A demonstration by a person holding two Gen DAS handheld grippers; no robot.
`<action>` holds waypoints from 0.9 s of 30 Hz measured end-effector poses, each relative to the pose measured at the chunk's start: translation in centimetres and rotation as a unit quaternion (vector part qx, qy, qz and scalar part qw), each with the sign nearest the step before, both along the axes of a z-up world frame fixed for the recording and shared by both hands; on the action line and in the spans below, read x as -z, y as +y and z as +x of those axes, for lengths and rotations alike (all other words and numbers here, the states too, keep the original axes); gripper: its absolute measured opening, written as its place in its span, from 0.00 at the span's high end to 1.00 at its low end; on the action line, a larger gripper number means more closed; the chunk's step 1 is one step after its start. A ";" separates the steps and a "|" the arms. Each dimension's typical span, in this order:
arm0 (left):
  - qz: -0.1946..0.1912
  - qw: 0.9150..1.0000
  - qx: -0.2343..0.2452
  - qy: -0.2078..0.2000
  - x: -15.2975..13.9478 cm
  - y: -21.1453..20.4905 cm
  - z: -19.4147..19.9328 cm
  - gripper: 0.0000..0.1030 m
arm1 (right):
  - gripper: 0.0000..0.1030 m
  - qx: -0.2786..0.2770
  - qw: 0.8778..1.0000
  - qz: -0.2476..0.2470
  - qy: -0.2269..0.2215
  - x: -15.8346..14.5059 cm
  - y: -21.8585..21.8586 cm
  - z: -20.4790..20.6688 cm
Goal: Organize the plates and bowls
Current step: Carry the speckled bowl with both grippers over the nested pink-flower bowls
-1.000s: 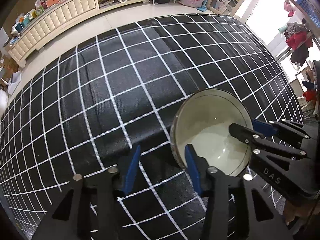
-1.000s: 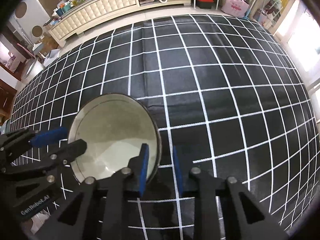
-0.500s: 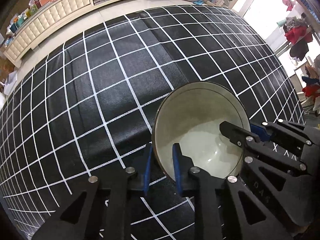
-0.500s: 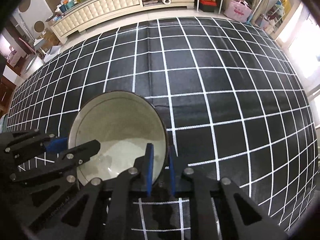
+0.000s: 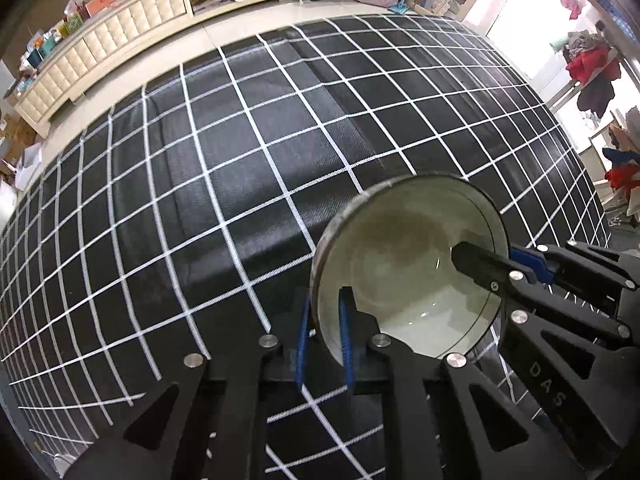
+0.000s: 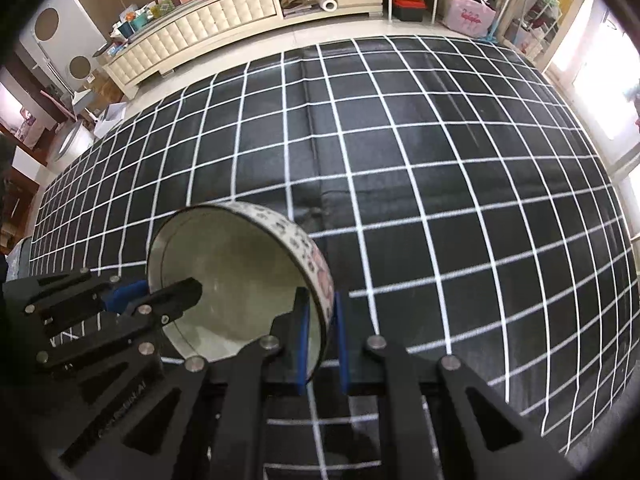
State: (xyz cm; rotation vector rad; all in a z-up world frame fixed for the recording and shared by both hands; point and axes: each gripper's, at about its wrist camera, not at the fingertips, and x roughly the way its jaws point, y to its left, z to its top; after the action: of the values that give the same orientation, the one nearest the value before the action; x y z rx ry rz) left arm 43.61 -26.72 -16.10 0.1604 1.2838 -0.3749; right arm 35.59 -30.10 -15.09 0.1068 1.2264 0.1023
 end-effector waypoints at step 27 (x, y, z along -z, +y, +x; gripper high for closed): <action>-0.032 0.997 -0.063 -0.031 -8.0 12.3 -12.6 0.90 | 0.85 -0.048 0.998 0.026 -0.021 -5.8 9.0 -8.8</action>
State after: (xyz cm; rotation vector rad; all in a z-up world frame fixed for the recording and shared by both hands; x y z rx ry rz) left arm 30.99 -14.47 -8.09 0.0351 1.2124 -0.2998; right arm 26.79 -21.05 -9.34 0.0903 1.1872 0.2182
